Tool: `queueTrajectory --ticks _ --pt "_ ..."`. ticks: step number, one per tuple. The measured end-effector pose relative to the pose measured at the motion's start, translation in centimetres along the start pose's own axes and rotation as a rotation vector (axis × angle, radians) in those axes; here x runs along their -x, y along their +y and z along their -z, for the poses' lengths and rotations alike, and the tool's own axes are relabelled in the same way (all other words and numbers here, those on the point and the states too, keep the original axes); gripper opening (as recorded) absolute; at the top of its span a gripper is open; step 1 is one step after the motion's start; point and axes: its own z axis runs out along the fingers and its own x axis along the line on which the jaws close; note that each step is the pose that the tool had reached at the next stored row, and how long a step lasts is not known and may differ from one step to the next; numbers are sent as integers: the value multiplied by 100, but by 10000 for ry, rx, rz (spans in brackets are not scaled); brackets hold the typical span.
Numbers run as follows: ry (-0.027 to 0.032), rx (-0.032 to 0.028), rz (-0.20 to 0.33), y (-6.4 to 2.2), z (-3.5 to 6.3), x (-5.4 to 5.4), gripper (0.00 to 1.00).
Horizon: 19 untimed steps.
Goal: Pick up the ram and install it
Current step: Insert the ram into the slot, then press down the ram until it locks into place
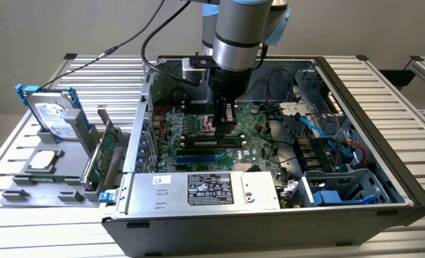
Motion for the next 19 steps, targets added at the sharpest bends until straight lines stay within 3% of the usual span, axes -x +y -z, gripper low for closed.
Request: queueTrajectory --ticks 3,7,19 --pt "1 0 -1 0 0 0 36" --pt "0 0 -1 0 0 0 13" --pt "1 0 -1 1 0 0 11"
